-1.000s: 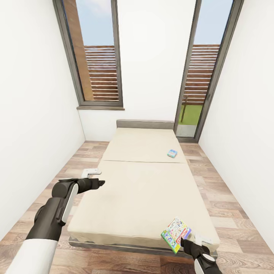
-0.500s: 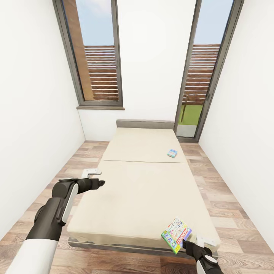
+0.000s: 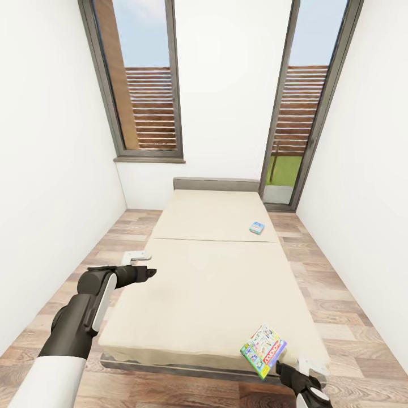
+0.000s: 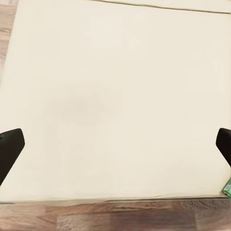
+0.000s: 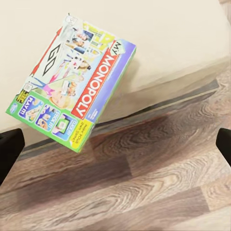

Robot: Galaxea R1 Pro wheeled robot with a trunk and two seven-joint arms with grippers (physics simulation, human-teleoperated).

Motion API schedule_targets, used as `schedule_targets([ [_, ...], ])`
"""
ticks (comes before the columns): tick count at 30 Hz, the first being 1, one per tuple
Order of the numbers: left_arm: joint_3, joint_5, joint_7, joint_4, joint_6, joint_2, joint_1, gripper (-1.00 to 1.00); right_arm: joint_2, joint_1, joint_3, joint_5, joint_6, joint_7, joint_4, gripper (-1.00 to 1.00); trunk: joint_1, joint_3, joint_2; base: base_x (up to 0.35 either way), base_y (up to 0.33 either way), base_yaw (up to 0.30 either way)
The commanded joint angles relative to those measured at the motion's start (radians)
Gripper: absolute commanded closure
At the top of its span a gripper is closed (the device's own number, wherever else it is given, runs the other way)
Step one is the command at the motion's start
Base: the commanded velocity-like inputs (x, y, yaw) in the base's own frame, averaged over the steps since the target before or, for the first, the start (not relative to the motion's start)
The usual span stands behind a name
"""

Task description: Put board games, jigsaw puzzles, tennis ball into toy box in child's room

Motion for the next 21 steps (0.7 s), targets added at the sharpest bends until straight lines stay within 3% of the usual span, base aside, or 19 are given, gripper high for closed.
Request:
schedule_targets([
  [1, 0.001, 0.005, 0.000, -0.001, 0.005, 0.000, -0.001, -1.00, 0.002, 0.000, -0.007, -0.009, -0.001, -0.004, 0.003, -1.00, 0.004, -0.005, -0.009, 0.000, 0.000, 0.000],
  [3, 0.001, 0.005, 0.000, -0.001, 0.005, 0.000, -0.001, -1.00, 0.006, 0.000, -0.019, -0.009, -0.012, -0.008, 0.015, -1.00, 0.012, -0.011, -0.023, 0.000, 0.000, 0.000],
  [4, 0.001, 0.005, 0.000, -0.001, 0.005, 0.000, -0.001, -1.00, 0.006, 0.000, -0.106, -0.010, -0.016, -0.008, 0.057, -1.00, 0.016, -0.014, -0.030, 0.000, 0.000, 0.000],
  [14, 0.000, 0.005, 0.000, -0.001, 0.005, 0.000, -0.001, -1.00, 0.002, 0.000, -0.122, -0.018, -0.038, -0.005, 0.073, -1.00, 0.054, -0.046, -0.100, 0.000, 0.000, 0.000],
  [21, 0.000, 0.005, 0.000, -0.001, 0.006, 0.000, -0.001, -1.00, 0.000, 0.000, -0.140, -0.029, -0.040, 0.061, 0.096, -1.00, 0.081, -0.068, -0.149, 0.000, 0.000, 0.000],
])
